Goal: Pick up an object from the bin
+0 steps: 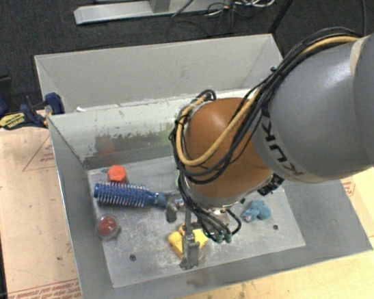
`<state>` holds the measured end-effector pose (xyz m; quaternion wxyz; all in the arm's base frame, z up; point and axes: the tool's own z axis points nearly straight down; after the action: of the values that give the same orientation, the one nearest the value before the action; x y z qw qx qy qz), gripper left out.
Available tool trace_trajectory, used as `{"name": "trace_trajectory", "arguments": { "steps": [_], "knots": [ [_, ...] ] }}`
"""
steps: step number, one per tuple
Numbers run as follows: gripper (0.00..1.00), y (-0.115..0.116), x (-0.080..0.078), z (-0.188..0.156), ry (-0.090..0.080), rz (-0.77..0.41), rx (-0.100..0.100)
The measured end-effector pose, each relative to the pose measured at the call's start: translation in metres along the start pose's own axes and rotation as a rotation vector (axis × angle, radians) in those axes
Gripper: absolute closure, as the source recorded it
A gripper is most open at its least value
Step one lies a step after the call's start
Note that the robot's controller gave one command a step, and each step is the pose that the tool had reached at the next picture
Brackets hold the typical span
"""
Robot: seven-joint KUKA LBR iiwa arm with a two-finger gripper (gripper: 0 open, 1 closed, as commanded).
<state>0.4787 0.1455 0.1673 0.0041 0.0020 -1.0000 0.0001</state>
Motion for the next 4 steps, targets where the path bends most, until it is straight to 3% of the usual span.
{"name": "trace_trajectory", "arguments": {
  "steps": [1, 2, 3, 4],
  "knots": [
    [0.0, -0.095, -0.074, 0.048, -0.01, 0.06, 0.003],
    [0.0, -0.015, -0.092, 0.098, -0.008, 0.234, -0.005],
    [1.0, -0.018, -0.094, 0.096, -0.01, 0.24, -0.003],
    [1.0, -0.006, -0.123, -0.018, -0.018, 0.205, -0.005]
  ]
}}
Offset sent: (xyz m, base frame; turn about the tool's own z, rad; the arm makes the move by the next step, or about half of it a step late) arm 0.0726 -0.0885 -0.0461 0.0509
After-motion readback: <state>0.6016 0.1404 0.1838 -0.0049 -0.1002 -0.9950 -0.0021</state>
